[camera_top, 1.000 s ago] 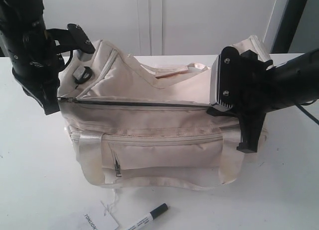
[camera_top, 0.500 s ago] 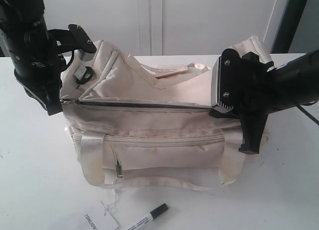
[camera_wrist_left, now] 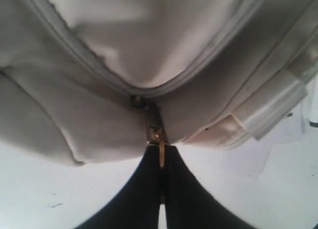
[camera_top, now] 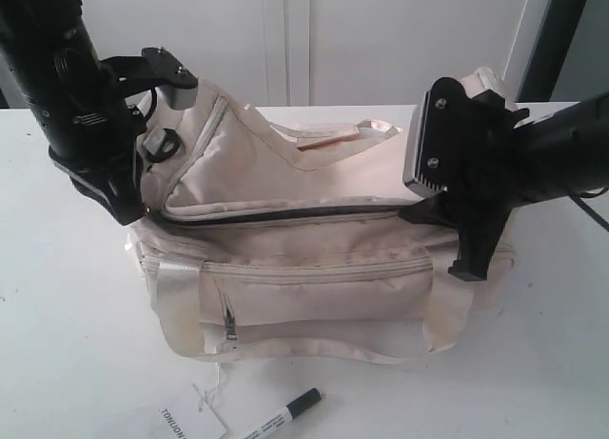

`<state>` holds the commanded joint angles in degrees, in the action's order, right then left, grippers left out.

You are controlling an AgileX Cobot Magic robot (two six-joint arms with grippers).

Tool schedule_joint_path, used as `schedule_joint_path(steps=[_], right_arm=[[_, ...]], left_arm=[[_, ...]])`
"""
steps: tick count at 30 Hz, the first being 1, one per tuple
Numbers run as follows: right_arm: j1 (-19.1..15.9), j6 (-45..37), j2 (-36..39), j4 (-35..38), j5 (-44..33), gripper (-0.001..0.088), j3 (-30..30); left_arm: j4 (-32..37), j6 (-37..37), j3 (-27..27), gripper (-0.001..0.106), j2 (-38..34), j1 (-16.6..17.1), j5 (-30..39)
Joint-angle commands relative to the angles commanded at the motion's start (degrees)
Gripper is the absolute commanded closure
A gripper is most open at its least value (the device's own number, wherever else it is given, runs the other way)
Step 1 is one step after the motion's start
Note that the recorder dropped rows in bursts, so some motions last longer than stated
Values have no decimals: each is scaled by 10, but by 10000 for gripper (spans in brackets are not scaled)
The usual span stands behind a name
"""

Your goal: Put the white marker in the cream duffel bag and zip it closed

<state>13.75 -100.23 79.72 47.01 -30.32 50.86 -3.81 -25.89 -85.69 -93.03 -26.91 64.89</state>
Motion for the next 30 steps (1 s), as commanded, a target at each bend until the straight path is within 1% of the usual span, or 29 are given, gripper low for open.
schedule_joint_path(steps=[4,6,9,10,13,15,16,17,18,19,20,22,25,27,30], right_arm=[[8,0,-15,12,-1,493,0],[17,0,-20,12,-3,493,0],[41,0,-22,13,-4,493,0],[52,-1,-22,16,-4,493,0],[74,-6,-22,35,9,493,0],[85,-21,-22,63,16,493,0],[96,-50,-22,104,20,493,0],[98,-63,-22,124,21,493,0],[106,-99,-21,167,24,482,0],[107,-114,-21,183,24,466,0],[113,-143,-18,218,22,411,0],[125,-171,-10,246,20,361,0],[148,-218,5,270,22,360,0],[158,-221,12,298,23,359,0],[167,-221,19,307,31,359,0]], left_arm=[[-25,-7,-3,1053,17,0,-23],[-44,-11,-5,1053,27,0,-36],[-73,-14,-5,1053,44,0,-63],[-81,-14,-5,1053,51,0,-81],[-92,-14,-7,1053,59,0,-109],[-95,-14,-7,1053,59,0,-119],[-99,-14,-7,1053,59,0,-126],[-102,-14,-7,1053,59,0,-129],[-105,-14,-7,1053,59,0,-130],[-106,-14,-7,1053,59,0,-130],[-107,-14,-7,1053,59,0,-130],[-108,-14,-7,1053,59,0,-130],[-110,-14,-7,1053,59,0,-130],[-111,-14,-7,1053,59,0,-130],[-112,-11,-7,1053,59,0,-130]])
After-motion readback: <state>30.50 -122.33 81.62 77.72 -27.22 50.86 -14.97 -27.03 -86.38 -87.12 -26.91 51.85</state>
